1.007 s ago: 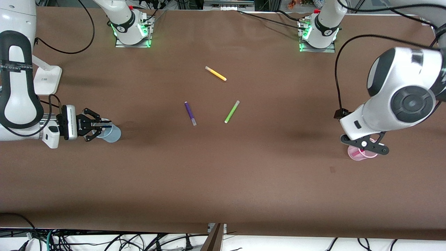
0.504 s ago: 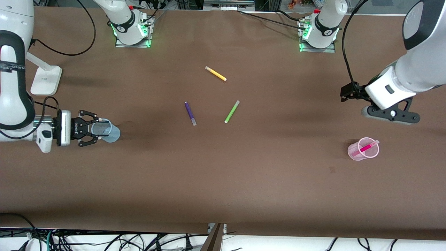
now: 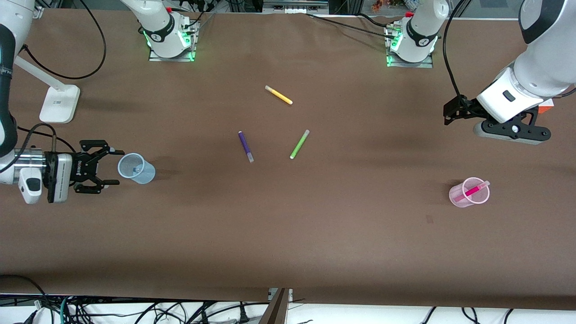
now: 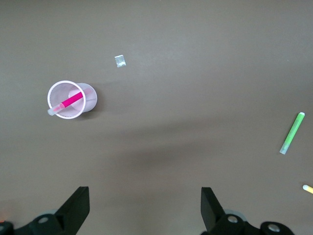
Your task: Place pink and blue markers in matching cups
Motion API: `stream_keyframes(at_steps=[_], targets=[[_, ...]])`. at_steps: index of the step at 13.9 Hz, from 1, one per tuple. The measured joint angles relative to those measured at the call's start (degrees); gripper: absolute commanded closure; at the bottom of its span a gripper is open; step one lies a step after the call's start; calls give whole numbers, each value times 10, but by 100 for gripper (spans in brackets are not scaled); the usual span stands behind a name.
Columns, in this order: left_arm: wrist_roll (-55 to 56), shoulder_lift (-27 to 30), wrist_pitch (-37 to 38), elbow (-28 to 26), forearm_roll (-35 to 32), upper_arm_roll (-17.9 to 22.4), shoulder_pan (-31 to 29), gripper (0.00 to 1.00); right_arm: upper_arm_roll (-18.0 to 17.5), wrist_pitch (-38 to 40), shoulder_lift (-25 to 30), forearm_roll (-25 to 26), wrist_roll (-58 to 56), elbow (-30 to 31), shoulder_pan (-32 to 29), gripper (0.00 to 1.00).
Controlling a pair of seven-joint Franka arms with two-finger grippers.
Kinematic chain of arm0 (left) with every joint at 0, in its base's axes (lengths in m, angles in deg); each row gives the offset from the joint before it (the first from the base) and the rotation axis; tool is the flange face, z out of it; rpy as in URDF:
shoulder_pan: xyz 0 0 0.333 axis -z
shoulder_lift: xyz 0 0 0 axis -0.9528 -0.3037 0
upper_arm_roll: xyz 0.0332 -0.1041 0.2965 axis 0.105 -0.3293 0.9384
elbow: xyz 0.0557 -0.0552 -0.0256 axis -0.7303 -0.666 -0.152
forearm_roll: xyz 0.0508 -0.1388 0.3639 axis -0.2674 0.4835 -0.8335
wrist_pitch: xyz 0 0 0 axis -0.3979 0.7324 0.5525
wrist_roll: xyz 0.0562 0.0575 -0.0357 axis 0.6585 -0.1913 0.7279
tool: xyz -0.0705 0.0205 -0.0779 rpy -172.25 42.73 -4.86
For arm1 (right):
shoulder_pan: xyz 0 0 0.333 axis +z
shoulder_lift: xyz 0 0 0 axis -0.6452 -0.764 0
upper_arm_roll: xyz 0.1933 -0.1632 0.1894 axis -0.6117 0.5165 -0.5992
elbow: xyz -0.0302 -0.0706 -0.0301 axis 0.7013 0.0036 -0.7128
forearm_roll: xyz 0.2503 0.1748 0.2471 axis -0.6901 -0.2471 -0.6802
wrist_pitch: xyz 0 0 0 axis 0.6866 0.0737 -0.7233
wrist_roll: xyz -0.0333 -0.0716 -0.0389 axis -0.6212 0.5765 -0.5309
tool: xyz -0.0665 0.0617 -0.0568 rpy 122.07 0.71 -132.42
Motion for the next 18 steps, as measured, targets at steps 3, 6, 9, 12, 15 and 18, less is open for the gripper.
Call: stream_keyframes(at_steps=[3, 6, 9, 12, 15, 18], targets=[[-1, 0, -15, -1, 2, 2, -18, 0, -1, 28, 6, 55, 133, -47, 1, 0], [-1, 8, -45, -19, 11, 2, -22, 0, -15, 39, 37, 139, 284, -63, 1, 0], [-1, 32, -65, -56, 11, 2, -22, 0, -83, 47, 88, 268, 453, -62, 0, 0], [-1, 43, -67, -66, 11, 2, -22, 0, -145, 55, 148, 358, 628, -30, 4, 0], [-1, 45, -67, -69, 11, 2, -23, 0, -170, 56, 200, 400, 729, 28, 5, 0], [-1, 45, -67, -69, 11, 2, -23, 0, -172, 56, 253, 406, 749, 82, 5, 0]])
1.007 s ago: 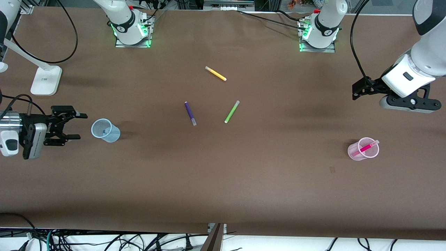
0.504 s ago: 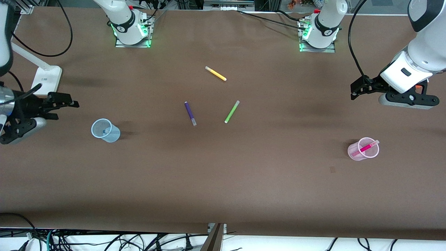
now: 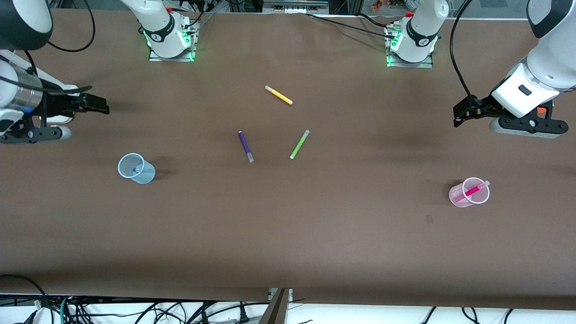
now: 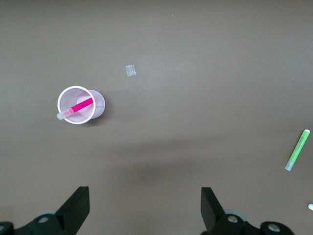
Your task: Place pink and blue markers in matching cups
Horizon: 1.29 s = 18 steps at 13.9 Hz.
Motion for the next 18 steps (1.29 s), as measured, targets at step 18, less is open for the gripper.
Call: stream_keyframes(at_steps=[18], targets=[[0, 0, 0, 0, 20, 0, 0, 0, 69, 24, 49, 29, 9, -1, 47, 0]])
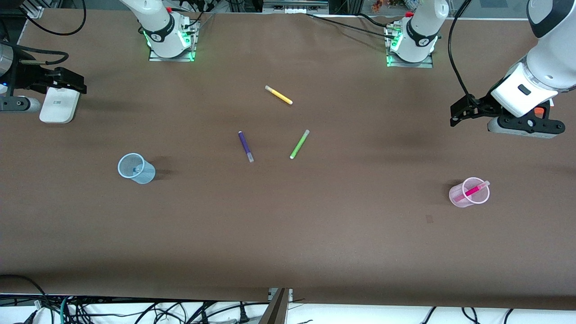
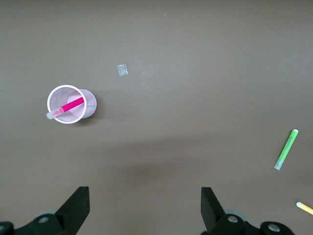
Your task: Place pink and blue markers in matching cups
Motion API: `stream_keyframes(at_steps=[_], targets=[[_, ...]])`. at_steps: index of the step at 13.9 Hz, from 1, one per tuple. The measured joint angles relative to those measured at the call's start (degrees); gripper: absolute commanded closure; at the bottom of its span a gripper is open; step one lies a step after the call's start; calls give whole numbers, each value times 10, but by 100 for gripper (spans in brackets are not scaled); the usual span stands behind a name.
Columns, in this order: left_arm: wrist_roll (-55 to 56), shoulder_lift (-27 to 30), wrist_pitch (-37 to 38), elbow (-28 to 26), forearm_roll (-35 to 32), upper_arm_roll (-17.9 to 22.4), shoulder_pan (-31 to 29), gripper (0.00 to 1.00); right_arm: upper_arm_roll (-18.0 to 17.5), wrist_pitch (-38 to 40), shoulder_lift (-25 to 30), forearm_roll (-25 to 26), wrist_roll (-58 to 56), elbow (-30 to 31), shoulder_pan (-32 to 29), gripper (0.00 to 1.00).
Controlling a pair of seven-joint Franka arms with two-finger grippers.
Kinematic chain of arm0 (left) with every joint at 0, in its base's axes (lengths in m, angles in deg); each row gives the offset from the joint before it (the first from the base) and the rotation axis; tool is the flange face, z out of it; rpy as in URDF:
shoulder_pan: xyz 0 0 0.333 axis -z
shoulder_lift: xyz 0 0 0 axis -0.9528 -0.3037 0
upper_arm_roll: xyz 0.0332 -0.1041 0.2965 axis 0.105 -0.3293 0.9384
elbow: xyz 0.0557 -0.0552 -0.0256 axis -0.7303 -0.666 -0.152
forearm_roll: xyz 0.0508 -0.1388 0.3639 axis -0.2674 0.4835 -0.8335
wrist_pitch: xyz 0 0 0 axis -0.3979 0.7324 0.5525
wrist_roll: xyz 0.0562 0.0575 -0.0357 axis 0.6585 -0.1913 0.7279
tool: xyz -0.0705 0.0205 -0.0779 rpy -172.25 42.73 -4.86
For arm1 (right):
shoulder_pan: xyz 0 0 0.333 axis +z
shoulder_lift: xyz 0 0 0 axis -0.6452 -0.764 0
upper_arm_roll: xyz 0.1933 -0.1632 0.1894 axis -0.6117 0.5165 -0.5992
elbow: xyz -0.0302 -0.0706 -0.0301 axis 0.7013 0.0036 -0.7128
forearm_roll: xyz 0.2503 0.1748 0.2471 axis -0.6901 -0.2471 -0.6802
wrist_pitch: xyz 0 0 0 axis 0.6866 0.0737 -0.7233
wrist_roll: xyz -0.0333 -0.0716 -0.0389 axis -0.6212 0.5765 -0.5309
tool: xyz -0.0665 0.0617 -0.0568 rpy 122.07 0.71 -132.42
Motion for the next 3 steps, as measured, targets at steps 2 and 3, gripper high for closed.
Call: stream_keyframes(at_steps=[2, 3], targets=[[0, 0, 0, 0, 0, 0, 0, 0, 0, 0, -2, 0, 0, -3, 0, 0], [0, 0, 0, 0, 0, 0, 0, 0, 0, 0, -2, 0, 0, -4, 0, 0]])
